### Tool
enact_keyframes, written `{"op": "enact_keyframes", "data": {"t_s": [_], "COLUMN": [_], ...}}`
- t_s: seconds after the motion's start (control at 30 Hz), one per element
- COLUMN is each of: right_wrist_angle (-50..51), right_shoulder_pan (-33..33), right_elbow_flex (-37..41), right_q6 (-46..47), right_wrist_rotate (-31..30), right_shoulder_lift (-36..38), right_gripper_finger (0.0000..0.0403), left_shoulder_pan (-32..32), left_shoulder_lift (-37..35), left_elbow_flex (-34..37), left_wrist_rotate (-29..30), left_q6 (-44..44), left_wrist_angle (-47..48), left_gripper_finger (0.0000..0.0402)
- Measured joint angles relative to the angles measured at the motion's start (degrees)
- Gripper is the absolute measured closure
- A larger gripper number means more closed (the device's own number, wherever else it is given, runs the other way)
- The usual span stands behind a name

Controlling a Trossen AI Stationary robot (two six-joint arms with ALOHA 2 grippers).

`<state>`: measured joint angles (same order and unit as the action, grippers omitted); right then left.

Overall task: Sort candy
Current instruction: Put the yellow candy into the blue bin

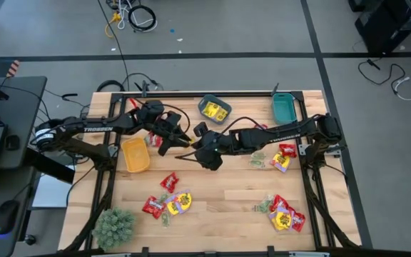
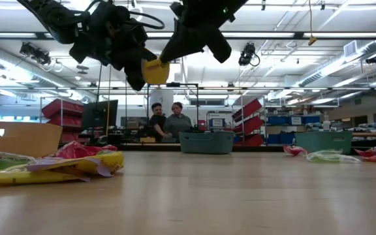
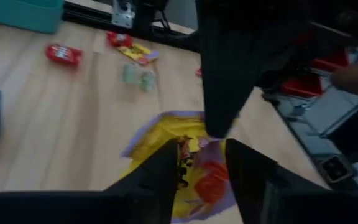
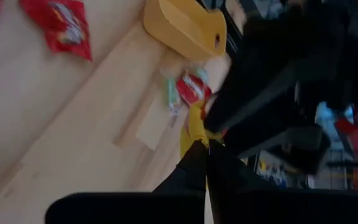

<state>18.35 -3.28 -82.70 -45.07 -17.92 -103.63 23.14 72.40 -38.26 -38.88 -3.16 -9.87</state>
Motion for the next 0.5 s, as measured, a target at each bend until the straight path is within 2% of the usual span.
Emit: {"op": "enact_keyframes", "data": {"t_s": [0.2, 0.3, 0.4, 0.5], "right_wrist_angle": [3.13, 4.87, 5.55, 3.84], "right_shoulder_pan": [2.82, 6.16, 10.41, 15.04], "right_elbow_flex": [0.0, 0.0, 0.0, 1.25], "right_q6": [3.92, 6.85, 9.45, 10.37], "right_wrist_rotate": [-3.73, -4.8, -4.74, -2.04], "right_shoulder_lift": [0.02, 0.04, -0.09, -0.17], "right_gripper_finger": [0.0403, 0.0403, 0.0403, 0.0403], "left_shoulder_pan": [0.47, 0.5, 0.48, 0.5], "left_shoulder_lift": [-3.35, -6.23, -9.0, -10.84], "left_elbow_flex": [0.0, 0.0, 0.0, 0.55], "left_wrist_rotate": [8.15, 14.67, 20.53, 22.89], "left_q6": [5.03, 8.19, 10.87, 11.89], "left_wrist_angle": [2.36, 5.05, 8.25, 9.36], "left_gripper_finger": [0.0215, 0.0209, 0.0209, 0.0209]}}
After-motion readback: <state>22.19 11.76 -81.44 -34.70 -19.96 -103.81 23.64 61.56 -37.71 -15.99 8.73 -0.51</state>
